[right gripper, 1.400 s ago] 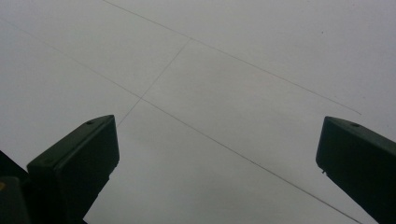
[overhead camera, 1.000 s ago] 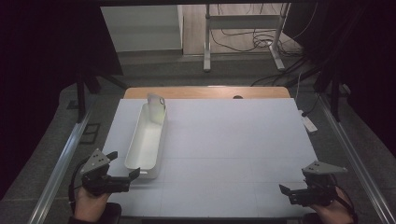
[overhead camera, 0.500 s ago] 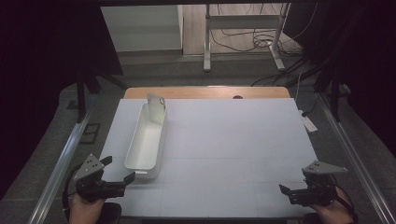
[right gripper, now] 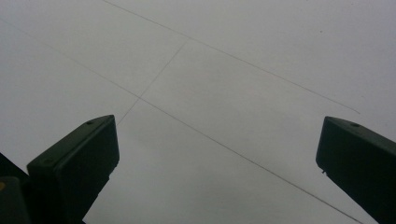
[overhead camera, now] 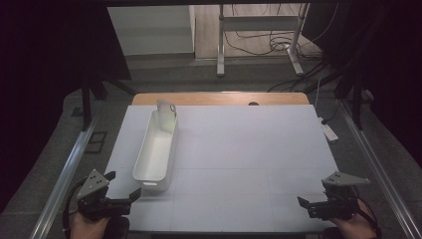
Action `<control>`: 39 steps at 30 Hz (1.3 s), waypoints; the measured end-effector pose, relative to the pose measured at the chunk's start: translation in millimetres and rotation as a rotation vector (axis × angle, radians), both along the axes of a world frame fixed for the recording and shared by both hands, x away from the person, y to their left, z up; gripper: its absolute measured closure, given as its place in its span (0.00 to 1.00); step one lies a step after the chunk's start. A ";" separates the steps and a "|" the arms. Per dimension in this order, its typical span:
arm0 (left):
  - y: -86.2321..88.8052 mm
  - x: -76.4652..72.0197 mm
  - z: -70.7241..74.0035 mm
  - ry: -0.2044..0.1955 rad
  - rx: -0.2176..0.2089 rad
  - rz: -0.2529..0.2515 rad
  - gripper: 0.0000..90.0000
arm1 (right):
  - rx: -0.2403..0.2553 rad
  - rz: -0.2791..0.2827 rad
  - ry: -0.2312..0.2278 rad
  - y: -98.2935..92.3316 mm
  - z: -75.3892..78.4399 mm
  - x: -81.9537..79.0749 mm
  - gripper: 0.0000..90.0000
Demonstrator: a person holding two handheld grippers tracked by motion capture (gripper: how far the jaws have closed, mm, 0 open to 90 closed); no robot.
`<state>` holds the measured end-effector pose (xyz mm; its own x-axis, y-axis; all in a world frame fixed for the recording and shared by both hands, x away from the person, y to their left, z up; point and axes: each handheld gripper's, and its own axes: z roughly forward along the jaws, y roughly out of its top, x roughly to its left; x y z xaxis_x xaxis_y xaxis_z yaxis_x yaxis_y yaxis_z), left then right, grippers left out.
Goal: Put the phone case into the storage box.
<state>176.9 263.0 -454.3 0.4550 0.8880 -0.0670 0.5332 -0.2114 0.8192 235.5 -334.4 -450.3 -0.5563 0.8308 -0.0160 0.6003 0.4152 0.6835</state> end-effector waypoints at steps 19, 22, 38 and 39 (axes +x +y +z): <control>-5.6 -2.7 -6.6 0.042 0.074 0.010 0.00 | 0.000 0.001 0.001 0.1 -0.2 0.2 0.00; -6.4 -2.2 -8.0 0.053 0.084 0.010 0.00 | 0.000 0.001 0.001 0.1 -0.2 0.1 0.00; -9.7 1.7 -10.0 0.088 0.118 0.024 0.00 | -0.002 0.005 0.002 0.0 -0.2 0.2 0.00; -9.5 2.0 -9.9 0.089 0.113 0.025 0.00 | -0.003 0.004 0.002 -0.1 -0.3 0.2 0.00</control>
